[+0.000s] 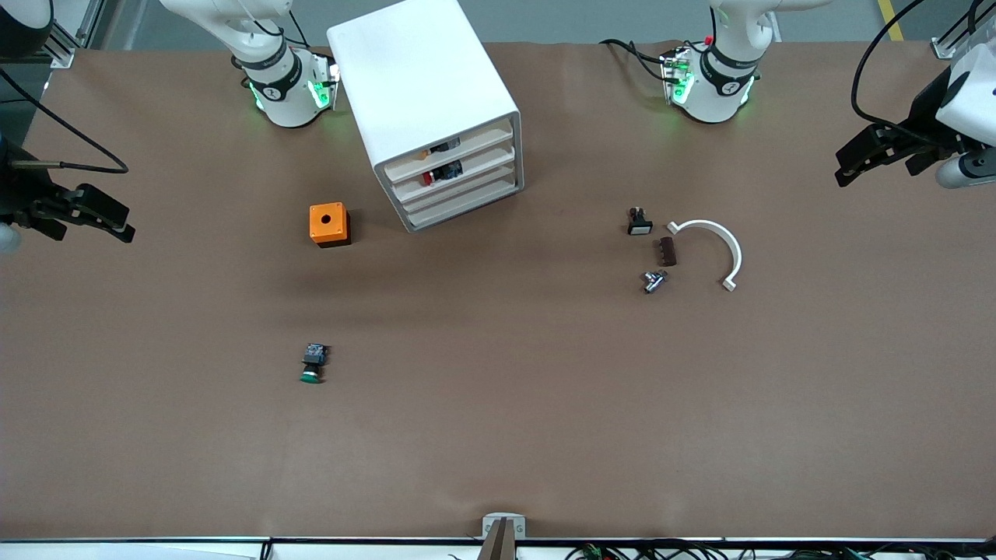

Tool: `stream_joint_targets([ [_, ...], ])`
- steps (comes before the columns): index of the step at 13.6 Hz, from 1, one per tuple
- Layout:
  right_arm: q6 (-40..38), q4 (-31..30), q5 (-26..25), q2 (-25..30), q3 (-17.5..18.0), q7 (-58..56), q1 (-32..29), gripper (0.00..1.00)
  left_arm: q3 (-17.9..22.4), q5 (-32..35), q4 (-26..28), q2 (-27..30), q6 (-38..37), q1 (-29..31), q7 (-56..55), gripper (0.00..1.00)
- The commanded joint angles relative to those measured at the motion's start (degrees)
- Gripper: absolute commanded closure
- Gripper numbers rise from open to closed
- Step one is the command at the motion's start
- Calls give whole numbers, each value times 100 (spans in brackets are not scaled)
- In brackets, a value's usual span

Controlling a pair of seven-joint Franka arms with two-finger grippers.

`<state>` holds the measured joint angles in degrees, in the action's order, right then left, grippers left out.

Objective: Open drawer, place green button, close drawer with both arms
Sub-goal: 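Move the right gripper to the green button while the left gripper approaches the cabinet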

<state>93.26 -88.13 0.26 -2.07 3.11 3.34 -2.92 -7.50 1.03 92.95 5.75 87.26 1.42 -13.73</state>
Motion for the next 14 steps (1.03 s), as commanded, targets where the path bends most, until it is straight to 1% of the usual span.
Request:
stream_joint_targets([
  [1, 16, -29, -79, 22, 85, -70, -104, 0, -50, 134, -128, -48, -130, 52, 142, 1],
  [3, 7, -38, -79, 22, 76, -70, -121, 0, -50, 134, -137, -83, -121, 52, 221, 1],
  [5, 8, -38, -79, 22, 76, -70, -104, 0, -50, 134, -172, -197, -121, 34, 545, 1],
  [9, 25, -12, -88, 22, 76, -70, -121, 0, -85, 134, -164, -610, -51, -10, 591, 1],
  [13, 60, 59, -26, -92, 102, -35, -139, 0, -225, 90, 82, -908, 414, -107, 477, 1],
  [14, 60, 59, 69, -118, 102, -43, -139, 0, -286, 81, 126, -1022, 580, -141, 459, 1],
])
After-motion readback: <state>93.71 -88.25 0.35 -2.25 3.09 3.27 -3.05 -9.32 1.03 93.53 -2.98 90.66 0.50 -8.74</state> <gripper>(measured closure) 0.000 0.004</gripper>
